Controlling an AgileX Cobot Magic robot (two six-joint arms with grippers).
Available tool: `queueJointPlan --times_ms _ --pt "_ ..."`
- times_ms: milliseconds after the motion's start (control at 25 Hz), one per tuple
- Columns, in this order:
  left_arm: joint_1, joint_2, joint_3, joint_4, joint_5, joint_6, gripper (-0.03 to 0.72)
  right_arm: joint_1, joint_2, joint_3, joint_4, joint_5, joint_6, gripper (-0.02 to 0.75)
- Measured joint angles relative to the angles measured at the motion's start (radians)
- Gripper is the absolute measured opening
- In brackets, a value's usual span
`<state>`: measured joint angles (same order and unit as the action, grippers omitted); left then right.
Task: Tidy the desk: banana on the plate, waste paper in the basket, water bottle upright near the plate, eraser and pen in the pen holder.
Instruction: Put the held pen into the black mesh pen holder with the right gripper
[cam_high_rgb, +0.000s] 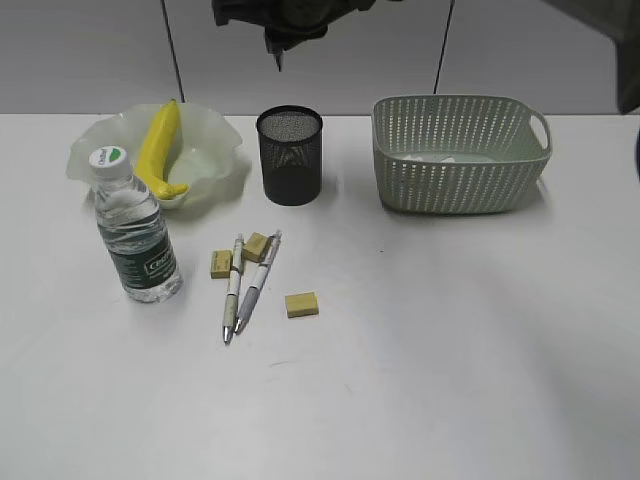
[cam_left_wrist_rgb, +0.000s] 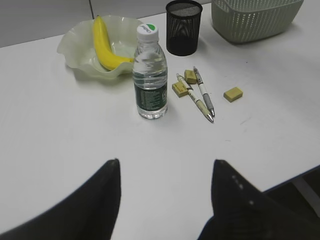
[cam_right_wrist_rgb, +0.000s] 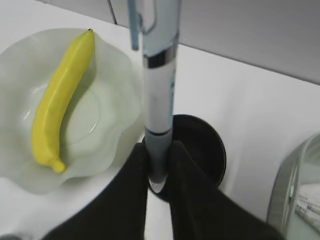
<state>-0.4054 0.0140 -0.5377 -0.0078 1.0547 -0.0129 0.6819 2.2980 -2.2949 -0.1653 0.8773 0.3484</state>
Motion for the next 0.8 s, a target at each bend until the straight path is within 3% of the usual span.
queueJointPlan --times_ms 280,800 --pt "0.000 0.000 0.000 0.000 0.000 0.000 0.430 -0.032 0.124 0.000 -0.065 -0.170 -0.001 0.097" --pt "0.000 0.000 0.000 0.000 0.000 0.000 0.430 -0.045 0.224 0.000 -0.091 -0.206 0.030 0.097"
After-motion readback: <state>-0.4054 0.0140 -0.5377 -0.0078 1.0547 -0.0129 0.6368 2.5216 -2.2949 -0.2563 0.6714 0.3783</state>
